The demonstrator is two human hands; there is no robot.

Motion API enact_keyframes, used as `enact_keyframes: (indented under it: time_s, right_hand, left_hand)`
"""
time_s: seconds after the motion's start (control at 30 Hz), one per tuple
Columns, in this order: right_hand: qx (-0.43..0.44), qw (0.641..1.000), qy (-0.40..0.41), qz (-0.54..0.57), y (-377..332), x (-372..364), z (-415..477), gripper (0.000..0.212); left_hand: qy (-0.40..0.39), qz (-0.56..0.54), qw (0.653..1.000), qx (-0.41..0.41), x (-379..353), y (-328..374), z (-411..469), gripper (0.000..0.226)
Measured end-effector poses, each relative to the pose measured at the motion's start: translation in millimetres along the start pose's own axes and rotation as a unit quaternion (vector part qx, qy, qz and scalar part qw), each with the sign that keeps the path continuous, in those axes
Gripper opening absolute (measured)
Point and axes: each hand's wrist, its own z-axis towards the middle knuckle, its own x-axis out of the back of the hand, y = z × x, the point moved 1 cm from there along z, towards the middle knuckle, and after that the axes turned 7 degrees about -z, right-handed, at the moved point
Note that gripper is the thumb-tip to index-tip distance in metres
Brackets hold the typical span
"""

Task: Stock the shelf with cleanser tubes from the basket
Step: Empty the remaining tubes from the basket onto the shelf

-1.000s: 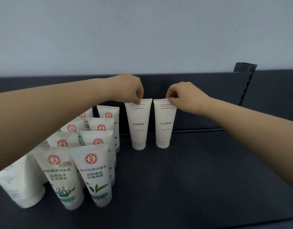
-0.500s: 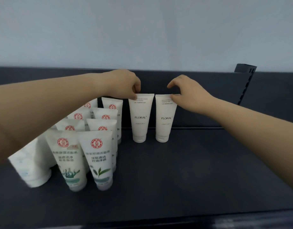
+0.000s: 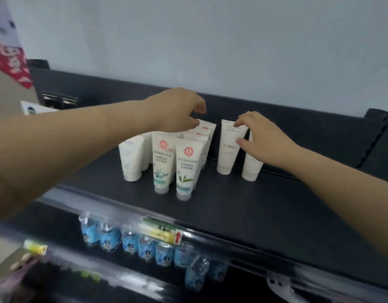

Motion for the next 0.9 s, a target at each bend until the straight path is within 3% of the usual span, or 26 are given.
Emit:
enact_keyframes:
  time_s: [0.47, 0.9]
  right_hand:
    - [0.162, 0.984, -0.012, 0.079, -179, -13, -51, 0.040]
    - [0.322, 0.939, -0.081, 0.086, -426, -93, -35, 0.046]
  left_hand:
    - [-0.029, 0.106, 0.982, 0.156, 30, -20, -220, 0.043]
    - [-0.059, 0.105, 0.941, 0.315, 47, -153, -424, 0.045]
